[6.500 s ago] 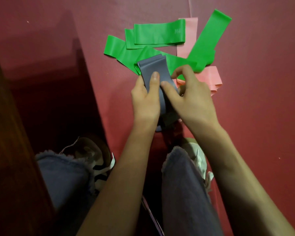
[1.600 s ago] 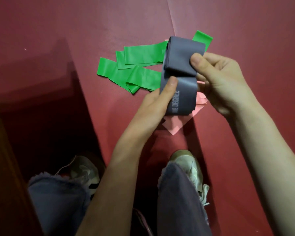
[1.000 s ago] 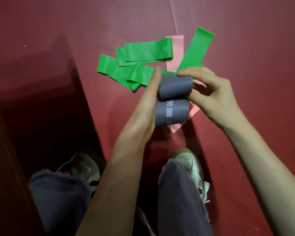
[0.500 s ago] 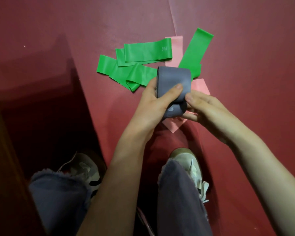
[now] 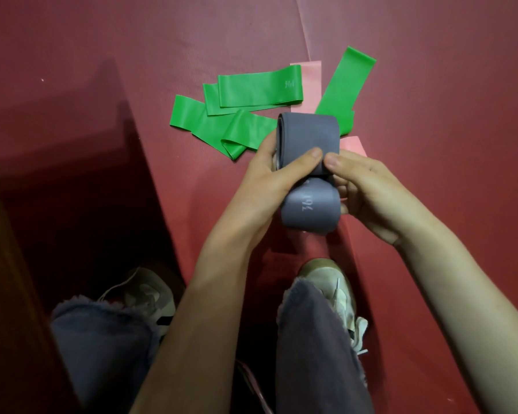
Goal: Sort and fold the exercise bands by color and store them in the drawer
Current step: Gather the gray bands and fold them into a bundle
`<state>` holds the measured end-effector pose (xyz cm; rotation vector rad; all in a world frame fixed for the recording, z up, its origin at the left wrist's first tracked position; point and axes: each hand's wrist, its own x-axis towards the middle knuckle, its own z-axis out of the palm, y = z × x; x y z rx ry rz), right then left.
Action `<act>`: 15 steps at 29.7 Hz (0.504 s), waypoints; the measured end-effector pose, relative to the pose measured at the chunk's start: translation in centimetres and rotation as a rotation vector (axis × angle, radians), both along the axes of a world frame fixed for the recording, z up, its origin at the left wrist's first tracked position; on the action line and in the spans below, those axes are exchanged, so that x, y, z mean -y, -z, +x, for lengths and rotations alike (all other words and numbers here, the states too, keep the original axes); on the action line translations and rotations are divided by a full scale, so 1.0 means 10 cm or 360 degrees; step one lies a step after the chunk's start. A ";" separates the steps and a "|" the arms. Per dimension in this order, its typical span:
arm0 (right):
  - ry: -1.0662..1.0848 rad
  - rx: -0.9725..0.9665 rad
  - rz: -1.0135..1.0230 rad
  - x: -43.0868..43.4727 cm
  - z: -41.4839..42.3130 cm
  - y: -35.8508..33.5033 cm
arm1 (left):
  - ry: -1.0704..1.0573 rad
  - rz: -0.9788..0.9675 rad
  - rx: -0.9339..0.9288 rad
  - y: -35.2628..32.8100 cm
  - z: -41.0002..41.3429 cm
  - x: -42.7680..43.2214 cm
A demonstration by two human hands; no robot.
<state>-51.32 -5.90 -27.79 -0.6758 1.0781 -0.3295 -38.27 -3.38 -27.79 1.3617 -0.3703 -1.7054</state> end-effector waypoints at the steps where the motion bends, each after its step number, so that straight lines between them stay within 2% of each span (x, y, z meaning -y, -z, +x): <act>1: 0.0032 0.0032 0.0023 0.00 -0.01 0.02 | -0.0047 0.0030 -0.0077 0.03 0.00 -0.01; 4: 0.0230 0.0127 0.0043 0.02 0.01 0.05 | -0.0035 0.0256 -0.0295 0.07 0.02 -0.04; 7: 0.0372 0.0120 -0.0036 0.09 0.01 0.07 | 0.0147 0.0549 0.0068 0.10 -0.01 -0.07; 11: 0.0201 -0.0014 -0.0228 0.11 -0.05 0.14 | 0.0104 0.0700 0.0363 0.20 -0.04 -0.02; 13: 0.0114 -0.0063 -0.0282 0.06 -0.06 0.17 | 0.0114 0.0707 0.0322 0.19 0.00 0.02; 15: 0.0076 -0.0046 -0.0320 0.00 -0.06 0.19 | 0.0078 0.0711 0.0129 0.19 0.02 0.03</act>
